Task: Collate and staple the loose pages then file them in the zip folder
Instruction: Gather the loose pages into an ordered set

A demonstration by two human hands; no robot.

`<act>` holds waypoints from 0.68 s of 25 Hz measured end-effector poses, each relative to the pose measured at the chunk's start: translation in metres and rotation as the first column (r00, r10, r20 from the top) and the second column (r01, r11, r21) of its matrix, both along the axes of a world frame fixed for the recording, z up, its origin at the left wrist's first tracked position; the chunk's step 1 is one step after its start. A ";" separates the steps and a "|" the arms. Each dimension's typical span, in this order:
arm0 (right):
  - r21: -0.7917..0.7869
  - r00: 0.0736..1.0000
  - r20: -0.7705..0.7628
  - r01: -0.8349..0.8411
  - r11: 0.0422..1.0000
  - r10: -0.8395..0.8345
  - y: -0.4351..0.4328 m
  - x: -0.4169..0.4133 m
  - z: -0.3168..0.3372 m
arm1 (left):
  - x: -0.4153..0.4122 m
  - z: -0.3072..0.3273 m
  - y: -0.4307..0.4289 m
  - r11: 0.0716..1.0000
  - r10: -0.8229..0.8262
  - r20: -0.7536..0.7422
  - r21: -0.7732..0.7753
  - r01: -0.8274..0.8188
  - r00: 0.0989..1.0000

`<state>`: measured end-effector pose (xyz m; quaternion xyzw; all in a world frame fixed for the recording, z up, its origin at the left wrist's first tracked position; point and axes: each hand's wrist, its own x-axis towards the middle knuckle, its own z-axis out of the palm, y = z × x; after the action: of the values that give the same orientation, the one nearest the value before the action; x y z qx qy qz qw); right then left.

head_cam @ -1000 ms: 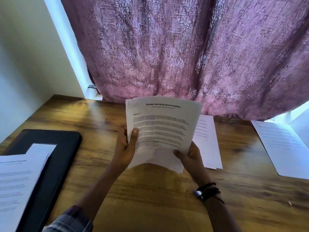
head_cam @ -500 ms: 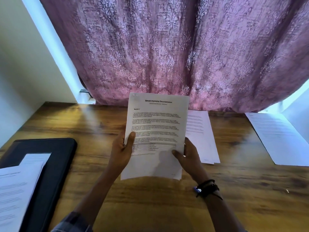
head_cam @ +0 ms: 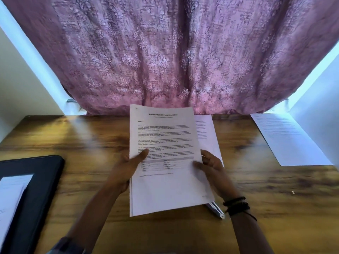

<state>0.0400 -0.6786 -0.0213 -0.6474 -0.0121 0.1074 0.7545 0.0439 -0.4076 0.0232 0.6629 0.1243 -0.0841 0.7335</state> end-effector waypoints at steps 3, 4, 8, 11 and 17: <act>-0.212 0.947 0.052 0.319 0.924 -0.316 -0.046 0.006 -0.014 | 0.001 -0.001 -0.019 0.998 0.051 0.006 0.026 -0.051 0.999; -0.313 0.910 0.086 0.412 0.856 -0.406 -0.067 0.009 -0.020 | 0.001 -0.001 -0.026 0.998 0.064 0.008 0.028 -0.064 0.998; -0.709 0.805 0.183 0.506 0.491 -0.565 -0.160 0.017 -0.040 | -0.002 -0.001 -0.053 0.994 0.106 0.028 -0.025 -0.105 0.994; -0.921 0.847 0.099 0.278 0.275 -0.523 -0.217 0.031 -0.052 | -0.004 -0.005 -0.069 0.992 0.124 0.027 -0.019 -0.124 0.992; -0.994 0.892 -0.048 0.004 0.113 -0.449 -0.265 0.038 -0.062 | -0.002 -0.014 -0.099 0.989 0.149 0.006 0.019 -0.149 0.989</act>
<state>0.0781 -0.9437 -0.0830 -0.9419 0.2912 0.0794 0.1475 0.0418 -0.5066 0.0094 0.6591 0.1726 -0.0265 0.7315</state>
